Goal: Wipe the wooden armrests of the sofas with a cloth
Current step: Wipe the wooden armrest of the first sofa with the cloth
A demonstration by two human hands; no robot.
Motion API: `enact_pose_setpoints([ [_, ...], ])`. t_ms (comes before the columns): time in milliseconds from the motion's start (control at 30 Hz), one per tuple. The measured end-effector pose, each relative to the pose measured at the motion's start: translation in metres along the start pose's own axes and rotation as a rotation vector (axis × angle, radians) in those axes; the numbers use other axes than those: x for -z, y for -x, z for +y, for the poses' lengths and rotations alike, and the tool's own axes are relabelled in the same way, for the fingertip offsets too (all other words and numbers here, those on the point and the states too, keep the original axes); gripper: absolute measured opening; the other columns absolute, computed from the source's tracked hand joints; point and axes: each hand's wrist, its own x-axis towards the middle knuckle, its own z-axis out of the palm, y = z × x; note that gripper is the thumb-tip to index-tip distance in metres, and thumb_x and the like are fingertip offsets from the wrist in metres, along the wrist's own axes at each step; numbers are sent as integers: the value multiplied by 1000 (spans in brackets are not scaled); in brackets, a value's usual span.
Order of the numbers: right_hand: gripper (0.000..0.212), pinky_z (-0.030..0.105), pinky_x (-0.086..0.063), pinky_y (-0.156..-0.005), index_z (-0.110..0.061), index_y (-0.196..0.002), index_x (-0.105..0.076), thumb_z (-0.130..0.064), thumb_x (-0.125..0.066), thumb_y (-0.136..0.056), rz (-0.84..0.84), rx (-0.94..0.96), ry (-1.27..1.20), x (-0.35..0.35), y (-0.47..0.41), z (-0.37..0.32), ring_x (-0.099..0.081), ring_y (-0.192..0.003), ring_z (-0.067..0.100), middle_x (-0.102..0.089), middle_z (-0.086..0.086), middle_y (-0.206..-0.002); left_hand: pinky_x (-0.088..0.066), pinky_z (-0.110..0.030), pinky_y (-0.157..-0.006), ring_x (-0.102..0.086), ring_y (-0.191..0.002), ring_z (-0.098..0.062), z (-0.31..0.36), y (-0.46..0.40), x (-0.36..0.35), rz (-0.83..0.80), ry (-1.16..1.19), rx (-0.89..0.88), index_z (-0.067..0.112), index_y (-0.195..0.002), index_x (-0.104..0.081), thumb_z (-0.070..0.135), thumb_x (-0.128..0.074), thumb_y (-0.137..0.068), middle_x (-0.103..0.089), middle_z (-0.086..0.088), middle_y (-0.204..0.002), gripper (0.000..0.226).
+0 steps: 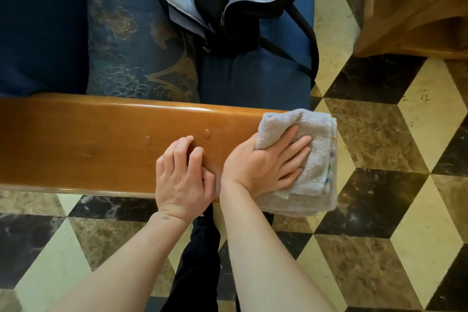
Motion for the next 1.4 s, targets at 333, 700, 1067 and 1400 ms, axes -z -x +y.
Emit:
enact_pose_setpoints([
  [333,75,45,-4,-130,-21,-163,-30,-46,-54,-96,-477,1261,230,33,-46,90,-15,-160,23,-22,4,-172,-37,-51,-102,-42,-131,-38,-5,-2,1,-24,-9,-50,10,-121,-49,37,-37,-96,-44,-15,-143,39],
  [700,71,47,-11,-130,-18,-164,-27,-45,-41,-100,-219,855,186,26,-97,63,-20,-159,24,-27,5,-171,-34,-50,-104,-39,-136,-37,-5,-4,-2,-39,-28,-59,8,-122,-48,33,-40,-92,-41,-14,-147,40],
  [1067,72,45,-7,-130,-28,-161,-35,-45,-55,-94,-460,1314,197,49,-53,128,-19,-159,24,-27,1,-171,-35,-53,-103,-41,-135,-40,-5,0,2,-52,-44,-46,8,-119,-48,28,-46,-88,-45,-17,-146,37],
  [1400,73,53,-12,-129,-13,-164,-23,-43,-36,-99,-145,566,188,23,-68,46,-16,-160,28,-22,9,-172,-33,-51,-106,-40,-136,-39,-4,0,0,-51,-63,-55,7,-121,-49,30,-46,-88,-44,-19,-147,41],
])
